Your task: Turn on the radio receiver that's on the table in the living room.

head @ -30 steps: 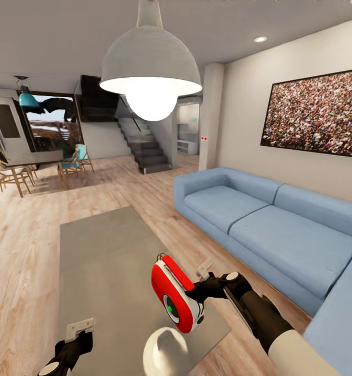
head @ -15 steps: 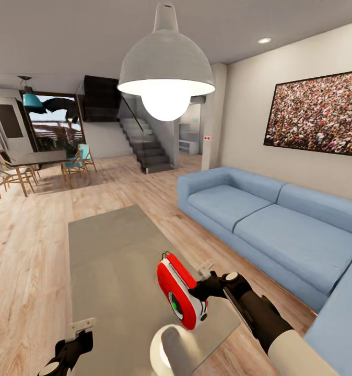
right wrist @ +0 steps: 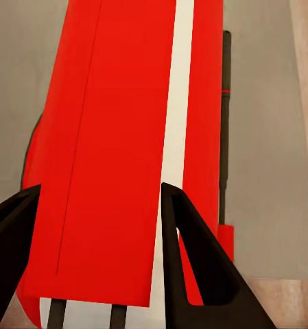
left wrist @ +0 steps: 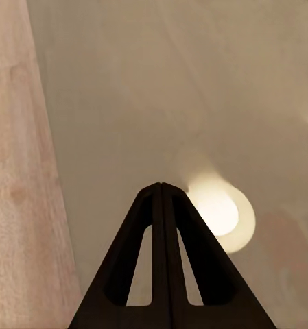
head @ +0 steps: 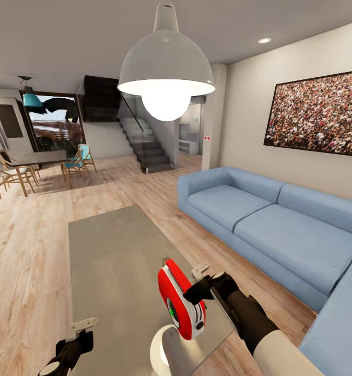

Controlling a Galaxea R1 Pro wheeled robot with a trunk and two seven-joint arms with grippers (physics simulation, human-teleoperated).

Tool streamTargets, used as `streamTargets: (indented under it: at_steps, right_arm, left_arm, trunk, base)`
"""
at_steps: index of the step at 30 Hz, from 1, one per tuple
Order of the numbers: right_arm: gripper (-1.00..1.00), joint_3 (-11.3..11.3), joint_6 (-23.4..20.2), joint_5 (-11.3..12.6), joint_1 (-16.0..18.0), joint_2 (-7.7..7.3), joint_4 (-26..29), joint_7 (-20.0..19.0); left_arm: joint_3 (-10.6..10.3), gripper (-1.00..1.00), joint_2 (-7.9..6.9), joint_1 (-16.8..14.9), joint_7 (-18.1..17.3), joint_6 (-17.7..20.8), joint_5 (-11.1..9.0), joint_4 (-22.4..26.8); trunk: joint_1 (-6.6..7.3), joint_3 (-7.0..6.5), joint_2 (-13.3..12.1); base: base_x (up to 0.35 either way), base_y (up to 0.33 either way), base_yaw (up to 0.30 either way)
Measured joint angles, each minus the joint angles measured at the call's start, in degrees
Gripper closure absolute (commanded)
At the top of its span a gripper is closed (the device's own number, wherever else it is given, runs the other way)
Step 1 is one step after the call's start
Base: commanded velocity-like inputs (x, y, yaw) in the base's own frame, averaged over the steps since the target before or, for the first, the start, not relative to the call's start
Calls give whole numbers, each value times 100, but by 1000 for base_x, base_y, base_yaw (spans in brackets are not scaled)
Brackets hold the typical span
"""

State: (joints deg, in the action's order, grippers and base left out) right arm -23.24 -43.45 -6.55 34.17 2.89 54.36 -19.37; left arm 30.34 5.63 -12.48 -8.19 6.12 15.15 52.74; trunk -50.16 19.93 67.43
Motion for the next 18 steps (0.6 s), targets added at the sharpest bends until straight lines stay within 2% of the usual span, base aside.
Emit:
streamTargets:
  at_steps: [4,10,18]
  right_arm:
    - [100,-1,-37,-20,0,7,2,10]
    - [100,-5,-37,-38,1,9,2,13]
    - [100,-6,-36,-19,0,17,2,12]
  left_arm:
    - [0,100,-6,0,-5,-2,9,0]
    - [-1,100,-10,0,-11,40,14,0]
    - [-3,100,-9,0,-13,13,6,0]
  trunk:
    - [0,0,0]
    - [0,0,0]
    - [0,0,0]
  base:
    - [29,0,0]
    - [183,0,0]
    - [18,0,0]
